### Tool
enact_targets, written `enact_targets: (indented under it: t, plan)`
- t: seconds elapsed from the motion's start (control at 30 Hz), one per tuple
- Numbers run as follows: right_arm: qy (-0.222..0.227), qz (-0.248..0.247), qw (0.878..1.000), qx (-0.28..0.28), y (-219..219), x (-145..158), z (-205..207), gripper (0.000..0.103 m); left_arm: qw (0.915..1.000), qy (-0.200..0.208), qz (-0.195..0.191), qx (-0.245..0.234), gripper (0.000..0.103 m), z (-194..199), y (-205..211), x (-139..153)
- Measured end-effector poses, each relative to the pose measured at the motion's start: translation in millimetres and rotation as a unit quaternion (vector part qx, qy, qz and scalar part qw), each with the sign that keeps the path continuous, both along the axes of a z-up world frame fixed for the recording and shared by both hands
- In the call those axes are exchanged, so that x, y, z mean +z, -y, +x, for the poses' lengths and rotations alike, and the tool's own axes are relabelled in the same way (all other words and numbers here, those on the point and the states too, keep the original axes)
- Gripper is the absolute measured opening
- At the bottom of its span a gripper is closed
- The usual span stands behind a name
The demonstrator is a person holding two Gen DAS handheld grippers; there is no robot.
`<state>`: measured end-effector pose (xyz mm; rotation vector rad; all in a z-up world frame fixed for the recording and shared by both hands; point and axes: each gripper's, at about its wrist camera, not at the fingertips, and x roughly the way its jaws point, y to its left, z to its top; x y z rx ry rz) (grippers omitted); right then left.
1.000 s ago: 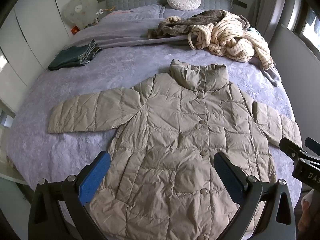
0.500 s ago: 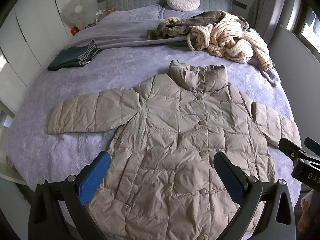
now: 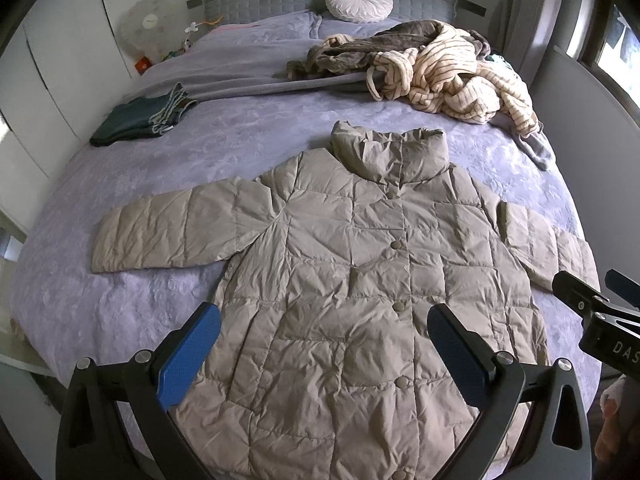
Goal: Fold large clothes
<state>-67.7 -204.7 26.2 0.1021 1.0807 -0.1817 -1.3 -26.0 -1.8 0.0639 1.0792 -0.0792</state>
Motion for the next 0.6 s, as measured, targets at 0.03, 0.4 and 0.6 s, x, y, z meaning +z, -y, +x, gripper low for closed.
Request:
enact_targets:
  t: [0.03,0.4,0.6]
  plan:
    - [0.000,0.000,1.000,0.000,0.0,0.0,0.1,0.103,1.0000,0.000,0.000,-0.001,0.103,-0.3,-1.3,0.3]
    - [0.001,0.000,1.000,-0.001,-0.2,0.3,0.1,0.103,1.0000,0.000,-0.001,-0.002,0.103,0.0,-2.7,0.0]
    - [0.001,0.000,1.000,-0.001,-0.3,0.4,0.1,0.103,1.0000,0.000,-0.001,-0.002,0.103,0.1,-3.3,-0.1]
